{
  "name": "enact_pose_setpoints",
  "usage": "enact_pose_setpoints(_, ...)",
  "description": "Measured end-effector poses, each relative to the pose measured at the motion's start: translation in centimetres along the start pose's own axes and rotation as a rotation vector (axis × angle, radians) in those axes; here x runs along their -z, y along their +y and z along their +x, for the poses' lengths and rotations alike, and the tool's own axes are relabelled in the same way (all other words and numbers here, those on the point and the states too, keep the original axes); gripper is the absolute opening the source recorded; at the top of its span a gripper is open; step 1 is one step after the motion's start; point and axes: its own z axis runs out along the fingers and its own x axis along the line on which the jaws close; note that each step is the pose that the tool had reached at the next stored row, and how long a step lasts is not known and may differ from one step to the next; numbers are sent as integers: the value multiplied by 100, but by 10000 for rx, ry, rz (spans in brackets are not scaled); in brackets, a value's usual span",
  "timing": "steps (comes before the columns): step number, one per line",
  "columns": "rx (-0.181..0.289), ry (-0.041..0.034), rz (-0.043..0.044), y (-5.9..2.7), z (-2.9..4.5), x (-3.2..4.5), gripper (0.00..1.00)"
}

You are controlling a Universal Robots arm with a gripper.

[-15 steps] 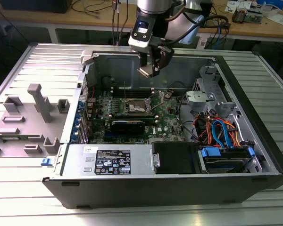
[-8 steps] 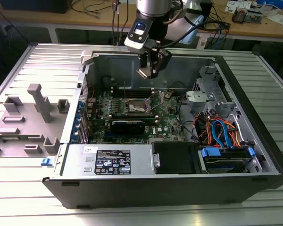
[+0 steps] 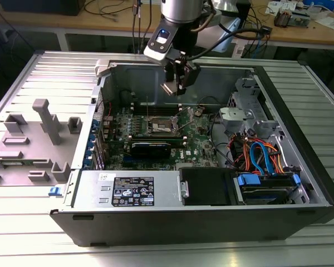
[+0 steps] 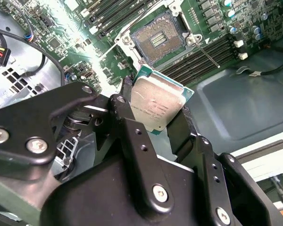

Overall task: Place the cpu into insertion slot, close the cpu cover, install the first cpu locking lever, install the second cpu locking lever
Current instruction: 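Place the cpu into insertion slot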

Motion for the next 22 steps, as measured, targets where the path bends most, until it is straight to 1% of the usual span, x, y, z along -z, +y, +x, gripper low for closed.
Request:
enact_pose_setpoints(3,-224,-13,-8,0,-1,-6,54)
enact_pose_setpoints(6,-307,-18,-10,-1,-1,-11,54)
enact_pose_setpoints(16,-331,-18,-11,-1,-1,-14,54)
enact_pose_setpoints(22,-779,-45,-29,-2,-2,-21,54)
